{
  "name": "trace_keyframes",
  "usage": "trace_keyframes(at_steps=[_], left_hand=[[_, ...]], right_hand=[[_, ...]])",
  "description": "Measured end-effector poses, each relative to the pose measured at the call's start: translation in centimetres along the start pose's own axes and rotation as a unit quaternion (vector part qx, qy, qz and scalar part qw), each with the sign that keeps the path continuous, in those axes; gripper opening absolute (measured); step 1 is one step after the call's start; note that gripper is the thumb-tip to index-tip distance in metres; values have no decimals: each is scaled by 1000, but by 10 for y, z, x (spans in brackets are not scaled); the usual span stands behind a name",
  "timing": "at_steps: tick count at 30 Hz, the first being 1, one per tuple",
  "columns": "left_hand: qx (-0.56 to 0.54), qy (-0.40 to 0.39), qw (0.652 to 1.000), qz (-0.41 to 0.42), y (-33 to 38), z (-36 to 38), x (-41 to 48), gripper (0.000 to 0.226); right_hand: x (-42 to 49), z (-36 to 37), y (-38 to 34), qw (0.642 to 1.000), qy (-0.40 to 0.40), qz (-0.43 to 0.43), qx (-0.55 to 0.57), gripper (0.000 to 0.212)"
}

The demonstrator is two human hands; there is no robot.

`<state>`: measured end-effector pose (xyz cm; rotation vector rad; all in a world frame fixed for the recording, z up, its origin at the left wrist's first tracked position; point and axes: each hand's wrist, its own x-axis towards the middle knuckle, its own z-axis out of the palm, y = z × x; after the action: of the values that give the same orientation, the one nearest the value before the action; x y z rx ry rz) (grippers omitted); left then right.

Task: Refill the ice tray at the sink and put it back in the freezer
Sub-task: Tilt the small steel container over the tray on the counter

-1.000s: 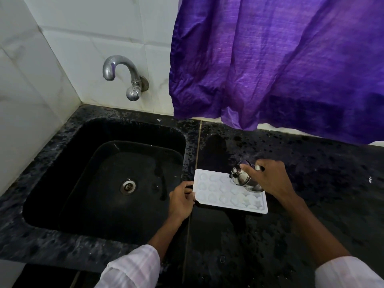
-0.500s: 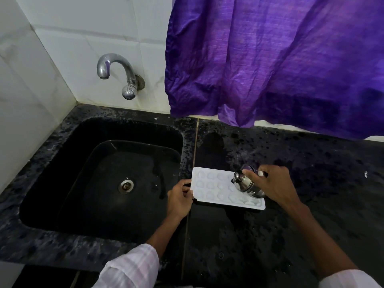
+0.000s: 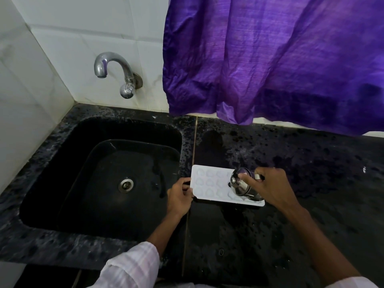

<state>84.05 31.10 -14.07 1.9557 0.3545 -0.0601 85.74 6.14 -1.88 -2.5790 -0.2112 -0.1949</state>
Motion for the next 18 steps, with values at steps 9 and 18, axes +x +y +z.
trace_keyframes(at_steps=[9, 18], left_hand=[[5, 1, 1000, 4, 1, 0, 0, 30], [-2, 1, 1000, 2, 3, 0, -3, 32]], right_hand=[[-10, 1, 8, 1000, 10, -8, -11, 59], [-16, -6, 17, 1000, 14, 7, -22, 60]])
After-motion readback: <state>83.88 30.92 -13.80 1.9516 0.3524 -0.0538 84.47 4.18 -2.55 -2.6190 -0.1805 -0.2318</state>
